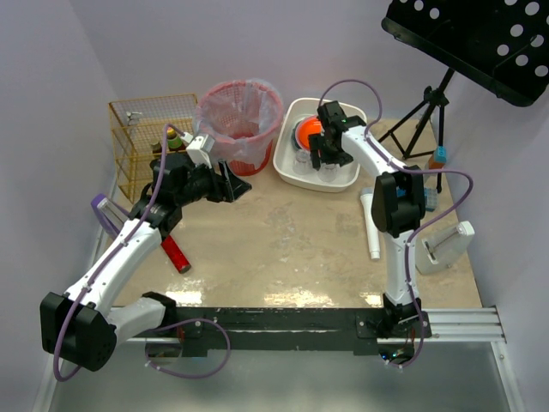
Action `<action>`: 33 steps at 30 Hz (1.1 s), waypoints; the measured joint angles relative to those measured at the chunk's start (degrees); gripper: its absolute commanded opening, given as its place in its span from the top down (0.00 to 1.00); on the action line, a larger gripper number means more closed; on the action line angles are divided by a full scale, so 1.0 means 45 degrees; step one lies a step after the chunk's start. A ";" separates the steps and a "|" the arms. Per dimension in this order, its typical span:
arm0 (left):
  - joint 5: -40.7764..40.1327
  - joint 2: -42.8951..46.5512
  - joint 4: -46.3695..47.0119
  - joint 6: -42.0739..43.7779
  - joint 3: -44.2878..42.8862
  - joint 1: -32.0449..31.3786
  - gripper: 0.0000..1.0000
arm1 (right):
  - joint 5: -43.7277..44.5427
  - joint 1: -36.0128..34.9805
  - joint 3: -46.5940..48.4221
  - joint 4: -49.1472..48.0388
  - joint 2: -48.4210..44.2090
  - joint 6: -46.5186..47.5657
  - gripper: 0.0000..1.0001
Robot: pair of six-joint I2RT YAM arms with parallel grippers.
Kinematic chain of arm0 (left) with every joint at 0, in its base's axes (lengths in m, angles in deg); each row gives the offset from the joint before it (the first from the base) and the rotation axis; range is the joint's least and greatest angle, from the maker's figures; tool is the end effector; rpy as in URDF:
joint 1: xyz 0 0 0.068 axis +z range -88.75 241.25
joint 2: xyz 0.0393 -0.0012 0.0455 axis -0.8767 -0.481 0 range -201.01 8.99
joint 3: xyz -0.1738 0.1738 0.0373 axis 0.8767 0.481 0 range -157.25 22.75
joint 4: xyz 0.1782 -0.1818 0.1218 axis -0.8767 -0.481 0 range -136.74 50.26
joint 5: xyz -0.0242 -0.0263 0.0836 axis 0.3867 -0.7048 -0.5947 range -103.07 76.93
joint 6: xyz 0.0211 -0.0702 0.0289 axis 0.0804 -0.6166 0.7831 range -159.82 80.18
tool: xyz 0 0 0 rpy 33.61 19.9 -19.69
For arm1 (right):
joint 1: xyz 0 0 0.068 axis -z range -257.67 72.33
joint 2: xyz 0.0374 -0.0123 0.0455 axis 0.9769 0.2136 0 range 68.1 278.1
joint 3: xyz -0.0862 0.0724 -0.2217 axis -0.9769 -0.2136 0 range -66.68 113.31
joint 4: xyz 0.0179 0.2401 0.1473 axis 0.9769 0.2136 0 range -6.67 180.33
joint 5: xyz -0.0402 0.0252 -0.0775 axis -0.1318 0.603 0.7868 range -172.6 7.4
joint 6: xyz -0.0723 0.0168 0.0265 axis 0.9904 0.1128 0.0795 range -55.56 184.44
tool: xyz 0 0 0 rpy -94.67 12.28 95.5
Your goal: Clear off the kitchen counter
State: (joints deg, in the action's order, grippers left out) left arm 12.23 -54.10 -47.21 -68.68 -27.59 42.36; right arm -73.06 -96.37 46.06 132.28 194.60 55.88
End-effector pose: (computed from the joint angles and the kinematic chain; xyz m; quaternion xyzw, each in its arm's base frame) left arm 0.2862 -0.1284 0.2795 0.0553 0.8081 -0.3902 0.4377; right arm 0.4775 0.1499 0.1754 -0.0661 0.9663 -0.0231 0.2475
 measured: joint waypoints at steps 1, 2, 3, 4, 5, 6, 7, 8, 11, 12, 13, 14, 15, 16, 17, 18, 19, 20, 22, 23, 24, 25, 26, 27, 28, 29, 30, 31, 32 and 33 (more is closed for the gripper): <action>0.0000 0.0000 0.0000 0.0000 0.0000 0.0000 0.28 | 0.0005 0.0000 0.0000 -0.0029 0.0000 -0.0005 0.21; 0.0000 0.0000 0.0005 0.0000 0.0000 0.0000 0.28 | 0.0015 0.0000 0.0000 -0.0058 0.0000 -0.0005 0.20; 0.0000 0.0000 0.0000 0.0000 0.0000 0.0000 0.28 | 0.0039 0.0000 0.0000 -0.0107 0.0000 -0.0010 0.20; -0.0005 0.0000 0.0000 0.0000 0.0000 0.0000 0.27 | 0.0049 0.0000 0.0000 -0.0126 0.0000 -0.0015 0.19; -0.0005 0.0000 -0.0005 0.0000 0.0000 0.0000 0.27 | 0.0068 0.0000 0.0000 -0.0151 0.0000 -0.0039 0.19; -0.0015 0.0005 -0.0024 0.0000 0.0000 0.0000 0.27 | 0.0097 0.0000 0.0000 -0.0189 -0.0005 -0.0063 0.19; -0.0024 0.0010 -0.0068 0.0005 0.0000 0.0000 0.27 | 0.0102 0.0000 0.0000 -0.0233 -0.0029 -0.0087 0.19; -0.0053 0.0024 -0.0131 0.0005 0.0000 0.0000 0.27 | 0.0102 0.0000 0.0000 -0.0277 -0.0068 -0.0097 0.18; -0.0248 0.0068 -0.0350 0.0019 0.0000 0.0000 0.27 | 0.0083 0.0000 -0.0121 -0.0510 -0.0471 -0.0165 0.14; -0.0311 0.0078 -0.0389 0.0024 0.0000 0.0000 0.27 | 0.0049 0.0000 -0.0262 -0.0651 -0.0748 -0.0194 0.13; -0.0393 0.0092 -0.0447 0.0044 0.0000 0.0000 0.27 | 0.0015 0.0005 -0.0452 -0.0831 -0.1054 -0.0219 0.10; -0.0481 0.0102 -0.0510 0.0049 0.0000 0.0000 0.27 | -0.0010 0.0000 -0.0690 -0.0981 -0.1481 -0.0243 0.07; -0.0539 0.0107 -0.0568 0.0073 0.0000 0.0000 0.27 | -0.0024 0.0000 -0.0899 -0.1132 -0.1943 -0.0282 0.02; -0.0593 0.0107 -0.0612 0.0107 0.0000 0.0000 0.27 | -0.0053 0.0000 -0.1088 -0.1307 -0.2424 -0.0321 0.02; -0.0670 0.0107 -0.0680 0.0131 0.0000 0.0000 0.25 | -0.0068 0.0000 -0.1253 -0.1535 -0.2909 -0.0345 0.02; -0.0699 0.0107 -0.0724 0.0141 0.0000 0.0000 0.24 | -0.0102 0.0000 -0.1413 -0.1787 -0.3385 -0.0345 0.02; -0.0738 0.0107 -0.0782 0.0170 0.0000 0.0000 0.23 | -0.0131 0.0000 -0.1569 -0.2040 -0.3842 -0.0364 0.02; -0.0792 0.0102 -0.0845 0.0219 -0.0005 0.0000 0.22 | -0.0160 0.0000 -0.1729 -0.2283 -0.4284 -0.0393 0.02; -0.0908 0.0102 -0.0952 0.0243 -0.0005 0.0000 0.18 | -0.0267 0.0000 -0.2069 -0.2773 -0.5022 -0.0466 0.02; -0.0971 0.0092 -0.0981 0.0267 -0.0010 0.0000 0.17 | -0.0301 0.0000 -0.2307 -0.3045 -0.5391 -0.0529 0.02; -0.1039 0.0092 -0.1020 0.0296 -0.0024 0.0000 0.15 | -0.0345 0.0000 -0.2584 -0.3313 -0.5741 -0.0607 0.02; -0.1107 0.0092 -0.1035 0.0330 -0.0039 0.0000 0.14 | -0.0369 0.0000 -0.2943 -0.3643 -0.6091 -0.0685 0.02; -0.1200 0.0092 -0.1049 0.0345 -0.0073 0.0000 0.14 | -0.0423 0.0000 -0.3390 -0.4012 -0.6441 -0.0777 0.02; -0.1316 0.0092 -0.1078 0.0355 -0.0117 0.0000 0.13 | -0.0525 0.0000 -0.3954 -0.4415 -0.6853 -0.0889 0.02; -0.1428 0.0083 -0.1122 0.0364 -0.0165 0.0000 0.12 | -0.0695 0.0000 -0.4561 -0.4818 -0.7271 -0.1005 0.02; -0.1588 0.0049 -0.1200 0.0369 -0.0253 0.0000 0.11 | -0.0772 0.0000 -0.5076 -0.5139 -0.7635 -0.1117 0.02; -0.1802 -0.0029 -0.1326 0.0374 -0.0403 0.0000 0.07 | -0.0918 0.0000 -0.5634 -0.5527 -0.8019 -0.1263 0.02; -0.1962 -0.0136 -0.1409 0.0374 -0.0529 0.0000 0.07 | -0.1049 0.0000 -0.6164 -0.5931 -0.8393 -0.1409 0.02; -0.2108 -0.0214 -0.1481 0.0389 -0.0622 0.0000 0.06 | -0.1171 0.0000 -0.6664 -0.6353 -0.8752 -0.1564 0.02; -0.2254 -0.0301 -0.1559 0.0389 -0.0695 0.0000 0.05 | -0.1331 0.0000 -0.7067 -0.6713 -0.9049 -0.1666 0.02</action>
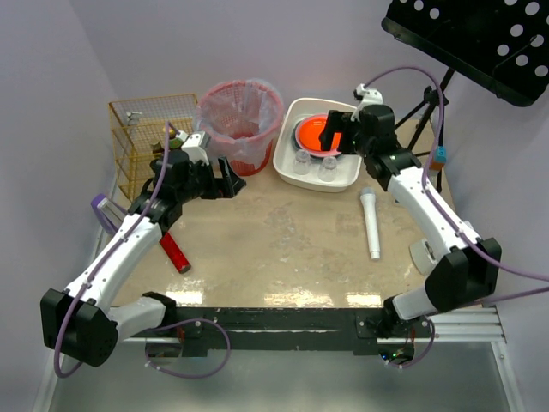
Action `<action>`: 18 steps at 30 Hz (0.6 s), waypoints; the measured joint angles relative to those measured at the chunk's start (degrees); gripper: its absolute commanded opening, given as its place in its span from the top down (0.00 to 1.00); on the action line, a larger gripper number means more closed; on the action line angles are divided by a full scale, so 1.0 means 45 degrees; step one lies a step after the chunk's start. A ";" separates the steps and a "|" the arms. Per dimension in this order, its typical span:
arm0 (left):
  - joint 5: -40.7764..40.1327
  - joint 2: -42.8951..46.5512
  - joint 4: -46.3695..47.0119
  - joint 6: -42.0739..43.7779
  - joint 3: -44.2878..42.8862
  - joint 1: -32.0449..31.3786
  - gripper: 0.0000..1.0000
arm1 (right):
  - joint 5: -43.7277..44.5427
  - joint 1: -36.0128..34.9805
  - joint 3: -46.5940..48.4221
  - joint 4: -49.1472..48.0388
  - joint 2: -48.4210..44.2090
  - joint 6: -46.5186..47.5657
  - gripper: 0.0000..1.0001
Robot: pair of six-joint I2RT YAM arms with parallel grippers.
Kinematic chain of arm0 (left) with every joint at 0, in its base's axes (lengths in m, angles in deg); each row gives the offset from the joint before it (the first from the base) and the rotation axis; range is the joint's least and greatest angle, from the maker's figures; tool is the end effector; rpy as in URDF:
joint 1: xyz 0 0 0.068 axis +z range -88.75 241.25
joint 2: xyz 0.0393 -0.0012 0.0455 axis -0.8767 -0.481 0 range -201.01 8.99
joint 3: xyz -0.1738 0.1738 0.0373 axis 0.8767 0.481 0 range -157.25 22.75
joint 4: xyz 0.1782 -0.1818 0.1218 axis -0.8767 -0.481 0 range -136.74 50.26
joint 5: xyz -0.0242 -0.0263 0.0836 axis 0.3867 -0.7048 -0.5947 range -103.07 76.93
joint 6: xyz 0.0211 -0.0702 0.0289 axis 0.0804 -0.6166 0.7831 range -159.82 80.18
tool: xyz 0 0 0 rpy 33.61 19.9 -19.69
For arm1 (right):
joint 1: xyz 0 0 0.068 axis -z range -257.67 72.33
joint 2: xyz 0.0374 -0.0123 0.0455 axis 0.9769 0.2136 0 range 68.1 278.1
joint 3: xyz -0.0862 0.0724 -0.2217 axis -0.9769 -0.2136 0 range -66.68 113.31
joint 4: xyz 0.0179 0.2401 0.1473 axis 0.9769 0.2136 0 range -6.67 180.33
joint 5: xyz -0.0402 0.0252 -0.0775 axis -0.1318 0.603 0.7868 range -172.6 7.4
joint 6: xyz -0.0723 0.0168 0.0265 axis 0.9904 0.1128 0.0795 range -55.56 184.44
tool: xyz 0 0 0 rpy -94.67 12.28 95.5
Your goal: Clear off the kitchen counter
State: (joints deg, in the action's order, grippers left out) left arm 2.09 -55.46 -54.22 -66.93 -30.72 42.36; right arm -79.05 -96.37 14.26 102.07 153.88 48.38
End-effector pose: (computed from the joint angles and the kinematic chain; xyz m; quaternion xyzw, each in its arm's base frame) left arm 0.2935 -0.1191 0.2773 0.0102 0.8410 -0.3095 0.4437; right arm 0.3833 0.1254 0.3325 -0.0023 0.8364 0.1389 0.5302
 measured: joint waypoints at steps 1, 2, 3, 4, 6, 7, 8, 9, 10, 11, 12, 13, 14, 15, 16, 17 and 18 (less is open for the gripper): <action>-0.0194 -0.0068 -0.0063 0.0010 -0.0024 0.0000 0.04 | -0.0102 -0.0015 -0.0529 -0.0520 -0.0389 -0.0126 0.02; -0.0267 -0.0092 -0.0097 0.0019 -0.0024 0.0000 0.03 | -0.0262 -0.0029 -0.1049 -0.0967 -0.0787 -0.0248 0.02; -0.0408 -0.0117 -0.0155 0.0044 -0.0024 0.0000 0.02 | -0.0427 -0.0044 -0.1525 -0.1404 -0.1175 -0.0379 0.02; -0.0486 -0.0126 -0.0219 0.0068 -0.0024 0.0000 0.00 | -0.0568 -0.0068 -0.1909 -0.1758 -0.1515 -0.0515 0.02; -0.0641 -0.0126 -0.0223 0.0083 -0.0024 0.0000 0.00 | -0.0811 -0.0117 -0.2472 -0.2492 -0.2035 -0.0767 0.02; -0.0719 -0.0126 -0.0219 0.0087 -0.0024 0.0000 0.00 | -0.0952 -0.0136 -0.2657 -0.2837 -0.2200 -0.0850 0.02; -0.0777 -0.0126 -0.0223 0.0087 -0.0024 0.0000 0.00 | -0.1044 -0.0175 -0.2827 -0.3181 -0.2346 -0.0923 0.02; -0.0831 -0.0126 -0.0219 0.0087 -0.0024 0.0000 0.00 | -0.1132 -0.0189 -0.3007 -0.3492 -0.2472 -0.0976 0.02; -0.0874 -0.0126 -0.0219 0.0087 -0.0024 0.0000 0.00 | -0.1219 -0.0204 -0.3206 -0.3779 -0.2613 -0.1035 0.02; -0.0918 -0.0126 -0.0214 0.0087 -0.0024 0.0000 0.00 | -0.1316 -0.0209 -0.3381 -0.3959 -0.2725 -0.1064 0.02; -0.0952 -0.0126 -0.0214 0.0087 -0.0024 0.0000 0.00 | -0.1379 -0.0209 -0.3589 -0.4167 -0.2866 -0.1103 0.02; -0.1001 -0.0126 -0.0204 0.0083 -0.0024 0.0000 0.00 | -0.1428 -0.0214 -0.3789 -0.4347 -0.2987 -0.1112 0.02; -0.1044 -0.0121 -0.0185 0.0087 -0.0024 0.0000 0.00 | -0.1511 -0.0214 -0.3954 -0.4478 -0.3094 -0.1117 0.02; -0.1083 -0.0126 -0.0165 0.0083 -0.0024 0.0000 0.00 | -0.1637 -0.0214 -0.4085 -0.4566 -0.3172 -0.1117 0.02; -0.1107 -0.0121 -0.0136 0.0083 -0.0024 0.0000 0.00 | -0.1739 -0.0214 -0.4177 -0.4639 -0.3235 -0.1112 0.02; -0.1141 -0.0117 -0.0107 0.0083 -0.0024 0.0000 0.00 | -0.1831 -0.0214 -0.4260 -0.4711 -0.3269 -0.1117 0.02; -0.1180 -0.0102 -0.0073 0.0083 -0.0024 0.0000 0.00 | -0.1928 -0.0214 -0.4308 -0.4765 -0.3293 -0.1185 0.02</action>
State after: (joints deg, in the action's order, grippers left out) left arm -3.22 -55.92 -54.55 -66.56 -30.83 42.36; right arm -87.72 -97.33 -5.12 80.63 139.06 43.05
